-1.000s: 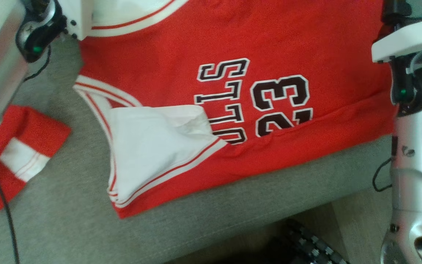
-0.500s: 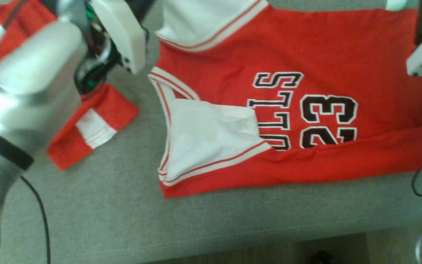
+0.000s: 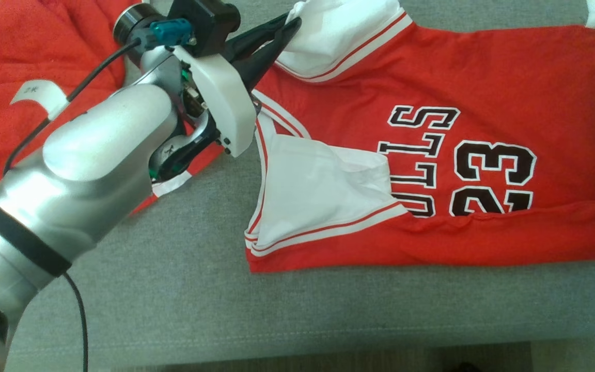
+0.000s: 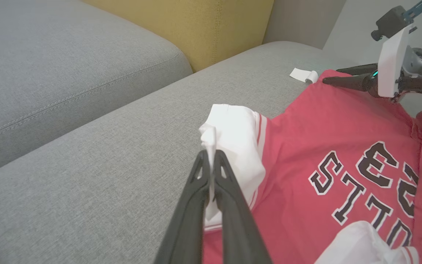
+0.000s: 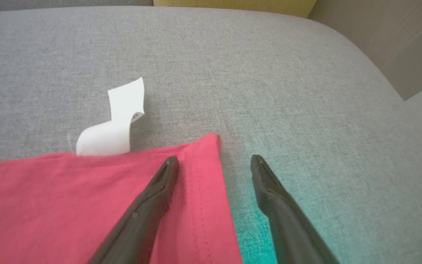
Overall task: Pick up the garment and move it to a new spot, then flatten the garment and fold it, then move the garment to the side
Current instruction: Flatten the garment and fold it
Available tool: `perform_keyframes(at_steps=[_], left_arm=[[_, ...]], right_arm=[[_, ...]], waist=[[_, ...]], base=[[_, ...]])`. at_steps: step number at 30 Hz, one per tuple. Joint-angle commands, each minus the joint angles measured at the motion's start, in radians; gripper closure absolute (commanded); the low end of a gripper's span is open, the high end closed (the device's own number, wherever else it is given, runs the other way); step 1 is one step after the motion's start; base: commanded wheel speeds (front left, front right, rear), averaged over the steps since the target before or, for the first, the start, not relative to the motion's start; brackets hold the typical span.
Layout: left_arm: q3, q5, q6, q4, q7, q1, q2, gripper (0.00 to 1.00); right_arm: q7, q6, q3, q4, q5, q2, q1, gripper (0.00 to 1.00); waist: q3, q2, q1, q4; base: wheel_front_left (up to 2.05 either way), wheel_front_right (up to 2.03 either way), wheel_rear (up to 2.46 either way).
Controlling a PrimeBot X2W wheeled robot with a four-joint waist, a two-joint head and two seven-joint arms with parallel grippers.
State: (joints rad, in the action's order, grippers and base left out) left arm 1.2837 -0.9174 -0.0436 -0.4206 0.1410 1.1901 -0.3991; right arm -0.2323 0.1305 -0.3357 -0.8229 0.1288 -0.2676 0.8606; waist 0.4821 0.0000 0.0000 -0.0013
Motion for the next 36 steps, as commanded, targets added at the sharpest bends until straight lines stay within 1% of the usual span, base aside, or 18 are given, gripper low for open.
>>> perform_keyframes(at_steps=[1, 6, 9, 10, 11, 16, 21, 26, 28, 33, 36], left_arm=[[-0.035, 0.005, 0.007, 0.026, -0.003, 0.034, -0.032, 1.0], [-0.037, 0.003, 0.019, 0.057, -0.01, 0.035, -0.045, 1.0], [-0.04, 0.0, 0.025, 0.068, -0.013, 0.037, -0.052, 1.0], [-0.041, -0.002, 0.029, 0.072, -0.014, 0.037, -0.056, 1.0], [-0.042, -0.002, 0.031, 0.073, -0.015, 0.036, -0.058, 1.0], [-0.057, -0.008, 0.048, 0.064, -0.006, 0.038, -0.073, 1.0], [-0.089, -0.02, 0.062, 0.037, 0.011, 0.058, -0.09, 1.0], [-0.12, -0.033, 0.059, -0.004, 0.018, 0.099, -0.096, 1.0], [-0.124, -0.034, 0.057, -0.013, 0.019, 0.109, -0.095, 1.0], [-0.137, -0.032, 0.044, -0.066, 0.021, 0.156, -0.081, 1.0], [-0.139, -0.03, 0.033, -0.103, 0.021, 0.182, -0.068, 1.0]], right_arm=[[-0.006, 0.0, 0.004, 0.02, 0.017, -0.012, 0.031, 0.0], [-0.013, 0.0, -0.034, -0.014, 0.058, -0.002, 0.058, 0.0], [-0.016, 0.0, -0.041, -0.033, 0.076, 0.002, 0.07, 0.0], [-0.017, 0.0, -0.038, -0.047, 0.084, 0.004, 0.076, 0.51], [-0.016, 0.0, -0.038, -0.052, 0.087, 0.006, 0.078, 1.0], [0.026, 0.0, -0.049, -0.062, 0.079, 0.01, 0.093, 1.0], [0.12, 0.0, -0.058, -0.051, 0.073, 0.022, 0.118, 1.0], [0.231, 0.0, -0.068, -0.04, 0.052, 0.042, 0.154, 1.0], [0.251, 0.0, -0.069, -0.04, 0.049, 0.046, 0.161, 1.0], [0.336, 0.0, -0.079, -0.051, 0.025, 0.065, 0.197, 1.0], [0.365, 0.0, -0.079, -0.071, 0.014, 0.075, 0.218, 1.0]], waist=[[0.003, 0.0, 0.0, 0.002], [0.01, 0.0, 0.0, 0.004], [0.013, 0.0, 0.0, 0.006], [0.012, 0.0, 0.0, 0.006], [0.011, 0.0, 0.0, 0.005], [-0.002, 0.0, 0.0, -0.003], [-0.014, 0.0, 0.0, -0.015], [-0.019, 0.0, 0.0, -0.026], [-0.019, 0.0, 0.0, -0.028], [-0.015, 0.0, 0.0, -0.036], [-0.009, 0.0, 0.0, -0.042]], base=[[0.0, 0.0, 0.0], [0.0, 0.0, 0.0], [0.0, 0.0, 0.0], [0.0, 0.0, 0.0], [0.0, 0.0, 0.0], [0.0, 0.0, 0.0], [0.0, 0.0, 0.0], [0.0, 0.0, 0.0], [0.0, 0.0, 0.0], [0.0, 0.0, 0.0], [0.0, 0.0, 0.0]])
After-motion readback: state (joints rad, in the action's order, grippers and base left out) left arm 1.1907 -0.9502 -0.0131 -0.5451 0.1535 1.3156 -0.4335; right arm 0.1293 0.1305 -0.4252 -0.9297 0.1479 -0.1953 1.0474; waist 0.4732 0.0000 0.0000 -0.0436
